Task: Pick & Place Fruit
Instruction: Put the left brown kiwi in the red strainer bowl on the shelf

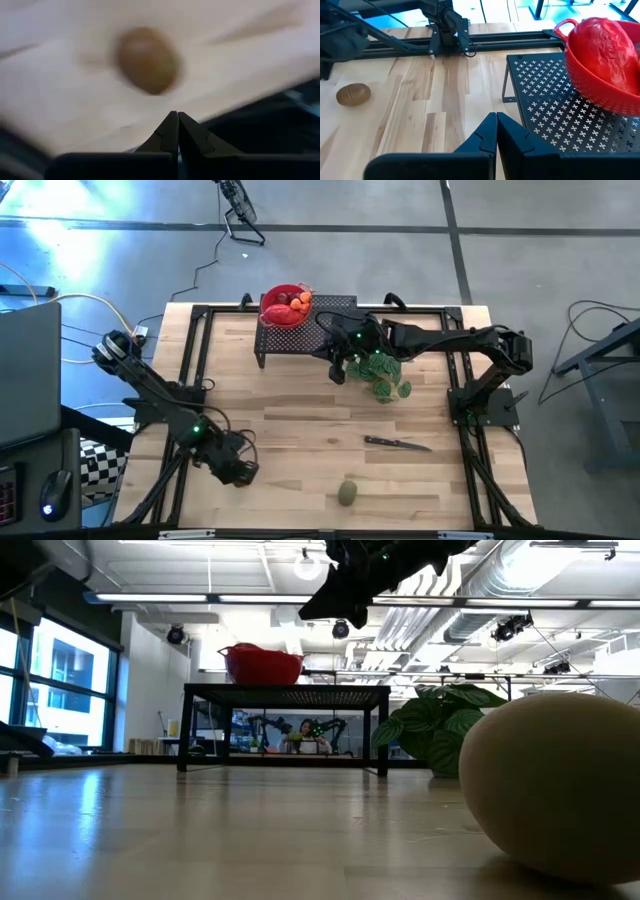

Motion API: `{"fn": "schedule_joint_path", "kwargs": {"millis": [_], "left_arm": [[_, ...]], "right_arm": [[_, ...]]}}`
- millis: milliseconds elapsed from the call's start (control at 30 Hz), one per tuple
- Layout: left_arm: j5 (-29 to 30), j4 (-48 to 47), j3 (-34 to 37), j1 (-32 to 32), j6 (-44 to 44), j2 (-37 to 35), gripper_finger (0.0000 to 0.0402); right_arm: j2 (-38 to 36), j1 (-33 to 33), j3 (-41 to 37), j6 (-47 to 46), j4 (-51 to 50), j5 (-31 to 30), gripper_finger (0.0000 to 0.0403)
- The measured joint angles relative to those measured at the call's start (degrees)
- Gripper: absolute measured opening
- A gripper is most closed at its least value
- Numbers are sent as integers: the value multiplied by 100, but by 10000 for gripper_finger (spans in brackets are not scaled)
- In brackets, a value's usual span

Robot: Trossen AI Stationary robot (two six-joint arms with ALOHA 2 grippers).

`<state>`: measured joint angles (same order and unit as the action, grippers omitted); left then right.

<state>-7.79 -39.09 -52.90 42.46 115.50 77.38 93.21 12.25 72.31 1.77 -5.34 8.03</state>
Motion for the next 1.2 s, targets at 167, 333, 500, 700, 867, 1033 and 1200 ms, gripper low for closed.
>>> {"fn": "schedule_joint_path", "kwargs": {"millis": [167, 333, 500, 700, 867, 1033, 1200], "left_arm": [[-219, -425, 4, 2, 90, -2, 0], [-218, -395, 4, -7, 73, -2, 0], [-216, -478, 4, -7, 62, -2, 1], [-219, -480, 4, -7, 458, 26, 57], [-221, -411, 4, -7, 1096, 26, 167], [-216, -541, 4, -7, 1658, 26, 286], [15, -383, 4, -7, 1988, 26, 359]], "right_arm": [[0, 0, 0, 14, -58, 2, 2], [0, 0, 0, 167, -53, 2, 2], [0, 0, 0, 166, -53, 2, 2], [0, 12, 0, 281, -88, 4, 2], [0, 13, 0, 290, -131, 4, 2], [0, 13, 0, 330, -188, 4, 3], [-1, 13, 0, 460, -294, 4, 3]]}}
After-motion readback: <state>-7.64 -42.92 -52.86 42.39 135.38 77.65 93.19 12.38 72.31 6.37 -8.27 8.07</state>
